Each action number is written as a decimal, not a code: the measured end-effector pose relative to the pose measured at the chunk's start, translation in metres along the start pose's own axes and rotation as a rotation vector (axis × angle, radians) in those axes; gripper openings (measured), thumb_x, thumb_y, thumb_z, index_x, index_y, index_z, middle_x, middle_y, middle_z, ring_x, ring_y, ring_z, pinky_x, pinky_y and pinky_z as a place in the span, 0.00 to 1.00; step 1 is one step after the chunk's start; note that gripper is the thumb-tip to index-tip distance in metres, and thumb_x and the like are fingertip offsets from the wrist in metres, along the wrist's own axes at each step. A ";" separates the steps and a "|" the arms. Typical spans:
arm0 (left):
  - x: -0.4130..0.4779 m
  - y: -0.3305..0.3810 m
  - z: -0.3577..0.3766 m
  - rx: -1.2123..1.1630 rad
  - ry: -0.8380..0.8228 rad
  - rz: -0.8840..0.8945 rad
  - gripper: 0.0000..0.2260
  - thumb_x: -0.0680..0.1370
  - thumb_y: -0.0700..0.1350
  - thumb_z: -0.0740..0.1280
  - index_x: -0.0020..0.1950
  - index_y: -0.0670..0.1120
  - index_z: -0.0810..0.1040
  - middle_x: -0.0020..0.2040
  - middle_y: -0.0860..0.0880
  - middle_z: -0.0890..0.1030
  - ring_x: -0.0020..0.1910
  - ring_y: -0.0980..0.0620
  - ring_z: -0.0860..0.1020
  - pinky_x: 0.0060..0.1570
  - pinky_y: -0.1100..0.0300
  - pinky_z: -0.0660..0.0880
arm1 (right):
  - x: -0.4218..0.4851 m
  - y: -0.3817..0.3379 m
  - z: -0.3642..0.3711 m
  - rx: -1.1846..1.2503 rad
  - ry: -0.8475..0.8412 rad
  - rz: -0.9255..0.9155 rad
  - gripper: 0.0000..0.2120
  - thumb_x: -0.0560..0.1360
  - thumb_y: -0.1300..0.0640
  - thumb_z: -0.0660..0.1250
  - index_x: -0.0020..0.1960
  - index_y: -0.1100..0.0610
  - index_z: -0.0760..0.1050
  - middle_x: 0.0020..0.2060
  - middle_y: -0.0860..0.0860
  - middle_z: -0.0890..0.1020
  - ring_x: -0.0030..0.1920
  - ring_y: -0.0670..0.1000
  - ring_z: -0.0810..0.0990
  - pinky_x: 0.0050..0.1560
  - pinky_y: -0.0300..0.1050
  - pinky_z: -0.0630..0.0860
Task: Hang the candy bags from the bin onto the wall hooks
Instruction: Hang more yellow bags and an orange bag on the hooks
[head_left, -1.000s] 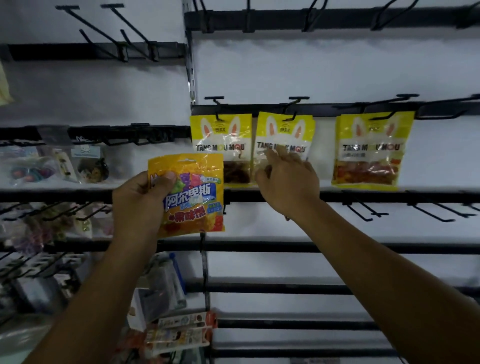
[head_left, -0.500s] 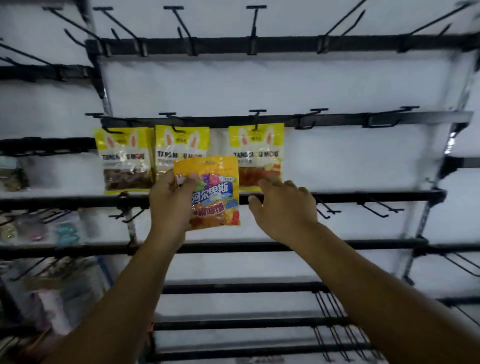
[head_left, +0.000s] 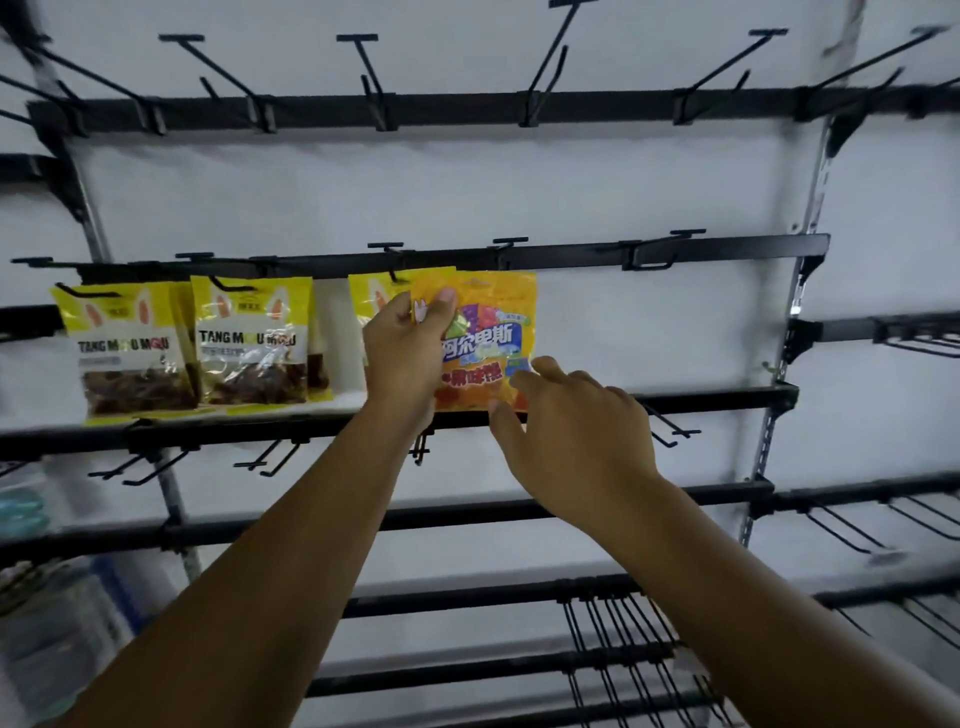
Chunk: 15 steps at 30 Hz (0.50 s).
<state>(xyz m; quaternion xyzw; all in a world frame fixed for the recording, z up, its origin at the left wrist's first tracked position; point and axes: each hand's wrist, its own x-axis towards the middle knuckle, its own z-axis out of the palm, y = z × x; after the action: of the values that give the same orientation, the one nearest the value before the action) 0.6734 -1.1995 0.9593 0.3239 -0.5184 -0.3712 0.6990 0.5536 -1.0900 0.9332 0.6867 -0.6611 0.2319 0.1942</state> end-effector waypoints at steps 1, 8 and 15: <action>0.004 0.001 0.008 -0.002 -0.008 0.005 0.16 0.77 0.49 0.71 0.42 0.36 0.74 0.39 0.42 0.79 0.40 0.44 0.81 0.40 0.41 0.79 | -0.001 0.003 -0.001 0.000 0.004 -0.001 0.21 0.81 0.42 0.50 0.66 0.50 0.71 0.63 0.47 0.75 0.55 0.54 0.77 0.44 0.47 0.65; 0.028 0.000 0.044 0.016 -0.025 0.008 0.09 0.79 0.47 0.68 0.40 0.47 0.77 0.42 0.43 0.81 0.47 0.39 0.83 0.48 0.40 0.79 | -0.001 0.017 -0.001 0.012 0.031 -0.011 0.21 0.81 0.42 0.51 0.63 0.51 0.74 0.62 0.47 0.77 0.52 0.53 0.78 0.44 0.46 0.69; 0.035 -0.016 0.049 0.095 0.016 -0.042 0.12 0.77 0.52 0.69 0.39 0.47 0.74 0.43 0.38 0.80 0.40 0.39 0.80 0.47 0.36 0.78 | -0.001 0.020 0.007 0.020 0.061 -0.020 0.21 0.81 0.42 0.52 0.63 0.51 0.74 0.60 0.48 0.78 0.51 0.54 0.79 0.43 0.46 0.66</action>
<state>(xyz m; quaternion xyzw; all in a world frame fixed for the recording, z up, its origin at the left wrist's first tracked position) 0.6298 -1.2410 0.9756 0.3705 -0.5230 -0.3582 0.6789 0.5338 -1.0943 0.9263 0.6877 -0.6457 0.2572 0.2096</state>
